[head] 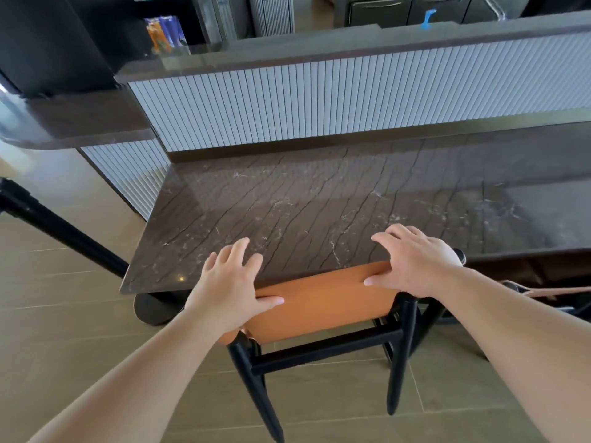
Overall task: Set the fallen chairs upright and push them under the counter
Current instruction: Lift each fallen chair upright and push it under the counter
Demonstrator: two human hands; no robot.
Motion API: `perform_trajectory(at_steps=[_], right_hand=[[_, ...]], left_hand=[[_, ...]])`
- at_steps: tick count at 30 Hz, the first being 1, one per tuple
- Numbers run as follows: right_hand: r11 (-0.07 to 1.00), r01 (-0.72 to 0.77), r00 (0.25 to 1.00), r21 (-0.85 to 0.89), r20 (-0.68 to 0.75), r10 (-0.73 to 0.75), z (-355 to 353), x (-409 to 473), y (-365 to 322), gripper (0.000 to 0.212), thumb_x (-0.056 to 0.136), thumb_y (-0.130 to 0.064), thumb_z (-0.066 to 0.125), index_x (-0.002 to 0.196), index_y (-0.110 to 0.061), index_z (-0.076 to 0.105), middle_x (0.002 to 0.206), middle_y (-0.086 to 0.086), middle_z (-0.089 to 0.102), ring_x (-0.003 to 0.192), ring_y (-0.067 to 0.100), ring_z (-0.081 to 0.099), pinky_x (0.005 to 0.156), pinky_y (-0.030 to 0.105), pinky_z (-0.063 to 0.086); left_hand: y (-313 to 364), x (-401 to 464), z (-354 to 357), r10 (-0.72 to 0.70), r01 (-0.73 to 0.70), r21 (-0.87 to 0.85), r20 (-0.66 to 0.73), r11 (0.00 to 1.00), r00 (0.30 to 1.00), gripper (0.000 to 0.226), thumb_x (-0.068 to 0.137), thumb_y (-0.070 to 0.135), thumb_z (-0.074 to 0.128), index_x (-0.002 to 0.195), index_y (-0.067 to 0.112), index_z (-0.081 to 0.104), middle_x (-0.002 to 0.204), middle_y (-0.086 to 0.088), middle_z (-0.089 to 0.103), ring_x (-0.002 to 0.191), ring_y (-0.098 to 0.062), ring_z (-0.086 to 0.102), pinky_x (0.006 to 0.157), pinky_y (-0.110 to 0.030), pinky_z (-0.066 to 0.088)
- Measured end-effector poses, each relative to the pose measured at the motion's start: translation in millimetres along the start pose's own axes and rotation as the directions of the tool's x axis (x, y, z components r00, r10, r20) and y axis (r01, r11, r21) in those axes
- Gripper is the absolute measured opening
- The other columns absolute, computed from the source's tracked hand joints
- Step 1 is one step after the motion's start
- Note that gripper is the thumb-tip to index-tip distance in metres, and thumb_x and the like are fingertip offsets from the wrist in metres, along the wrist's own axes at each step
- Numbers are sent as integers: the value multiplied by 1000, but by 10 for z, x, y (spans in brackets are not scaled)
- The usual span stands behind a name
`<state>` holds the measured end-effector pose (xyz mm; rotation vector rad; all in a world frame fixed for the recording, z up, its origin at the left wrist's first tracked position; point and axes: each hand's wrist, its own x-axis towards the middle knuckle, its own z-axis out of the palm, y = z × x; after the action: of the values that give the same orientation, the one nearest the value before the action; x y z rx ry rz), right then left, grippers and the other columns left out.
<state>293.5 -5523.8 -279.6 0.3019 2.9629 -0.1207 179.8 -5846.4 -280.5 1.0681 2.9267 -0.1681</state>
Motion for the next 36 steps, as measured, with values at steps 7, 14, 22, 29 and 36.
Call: perform_trajectory(at_steps=[7,14,22,29,36], right_hand=[[996,-78,997,41,-19,79,117,-23,-45,90,69,-87,45,141,-38,27,138,-10,39,130,17,37,90,40,46],[985,-154,985,78,-69,160,248,-117,-108,81,76,-81,46,141,-35,32,137,-9,41,128,17,40,89,39,47],[992,-112,990,53,-85,116,268,35,-417,73,78,-78,47,135,-34,34,130,-7,44,121,19,42,83,39,47],[995,-93,991,46,-97,97,290,36,-733,66,81,-72,50,132,-31,37,127,-5,46,117,20,45,80,37,48],[997,-77,994,10,-74,78,347,116,-1073,63,85,-69,51,132,-27,41,128,-2,47,116,22,46,85,37,49]], left_hand=[[-133,218,-165,99,-94,111,-39,989,994,96,72,88,37,136,18,49,155,-14,30,142,-30,28,117,-55,22],[-213,590,-337,218,-211,205,-9,956,976,95,73,88,37,135,17,50,152,-15,36,139,-31,35,116,-53,24],[-545,523,-209,197,-191,190,-11,963,980,95,72,87,41,126,11,57,143,-16,44,130,-35,43,112,-56,32],[-815,460,-108,199,-203,180,39,962,979,96,72,86,42,126,9,59,141,-18,46,129,-35,46,112,-56,32],[-1079,331,71,167,-173,150,54,973,984,104,70,89,33,130,8,57,140,-17,47,129,-35,46,113,-56,31]])
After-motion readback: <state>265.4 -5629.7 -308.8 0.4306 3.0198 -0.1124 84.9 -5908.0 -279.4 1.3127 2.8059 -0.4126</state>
